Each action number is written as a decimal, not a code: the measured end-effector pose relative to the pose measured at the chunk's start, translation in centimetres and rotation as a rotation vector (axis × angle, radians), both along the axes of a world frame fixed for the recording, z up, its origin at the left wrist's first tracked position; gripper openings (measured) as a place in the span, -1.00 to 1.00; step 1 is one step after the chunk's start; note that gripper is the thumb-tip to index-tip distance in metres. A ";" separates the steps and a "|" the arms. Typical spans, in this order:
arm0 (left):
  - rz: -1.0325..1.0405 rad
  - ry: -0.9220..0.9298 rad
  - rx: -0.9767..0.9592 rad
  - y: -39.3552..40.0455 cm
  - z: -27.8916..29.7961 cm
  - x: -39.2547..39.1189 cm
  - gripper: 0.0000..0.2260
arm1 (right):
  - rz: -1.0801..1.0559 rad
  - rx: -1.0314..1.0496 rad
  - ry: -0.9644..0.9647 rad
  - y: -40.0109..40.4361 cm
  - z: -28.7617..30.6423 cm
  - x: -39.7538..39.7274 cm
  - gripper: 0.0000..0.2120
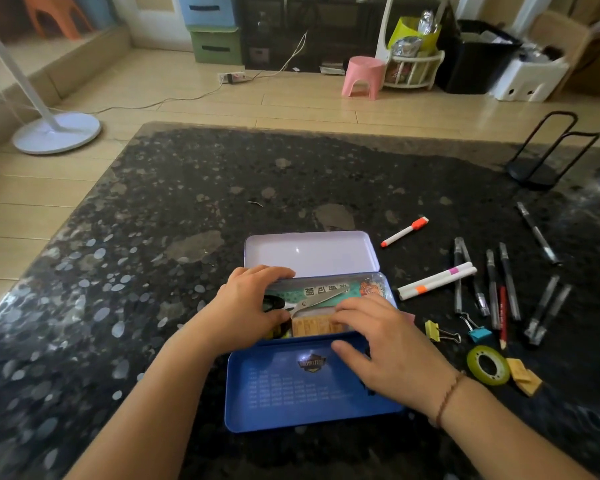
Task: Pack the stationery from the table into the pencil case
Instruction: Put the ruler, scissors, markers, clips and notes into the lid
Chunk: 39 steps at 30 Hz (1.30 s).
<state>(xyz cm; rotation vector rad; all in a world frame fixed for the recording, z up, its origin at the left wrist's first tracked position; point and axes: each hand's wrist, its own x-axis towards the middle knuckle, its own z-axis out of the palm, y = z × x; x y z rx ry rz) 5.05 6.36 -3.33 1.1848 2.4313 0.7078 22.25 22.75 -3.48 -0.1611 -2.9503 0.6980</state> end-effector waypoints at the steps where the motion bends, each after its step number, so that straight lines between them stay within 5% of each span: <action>1: -0.011 -0.021 -0.005 -0.2 0.1 -0.2 -0.46 | -0.009 0.022 0.005 0.0 0.1 0.1 -0.62; 6: -0.025 -0.029 -0.008 -0.4 0.2 -0.8 -0.40 | 0.010 0.089 -0.019 0.4 0.8 1.5 -0.61; 10: -0.029 -0.013 0.001 -0.2 0.2 -0.9 -0.43 | -0.268 0.102 0.077 4.4 3.4 3.7 -0.78; 14: -0.038 -0.017 0.012 -0.1 0.4 -0.4 -0.40 | -0.515 0.121 -0.293 9.6 6.6 6.7 -0.78; 19: -0.126 0.032 -0.174 0.4 0.8 1.0 -0.04 | -0.432 0.221 -0.547 9.3 5.7 9.8 -0.54; 21: -0.128 0.088 -0.178 0.8 0.7 1.3 -0.05 | -0.389 0.275 -0.530 8.6 5.0 10.6 -0.45; 27: -0.122 0.151 -0.218 0.8 0.6 1.7 -0.09 | -0.467 0.207 -0.284 8.9 3.6 10.3 -0.60; 39: -0.128 0.195 -0.164 2.1 0.3 2.2 -0.06 | -0.371 0.360 -0.110 10.1 2.7 4.3 -0.71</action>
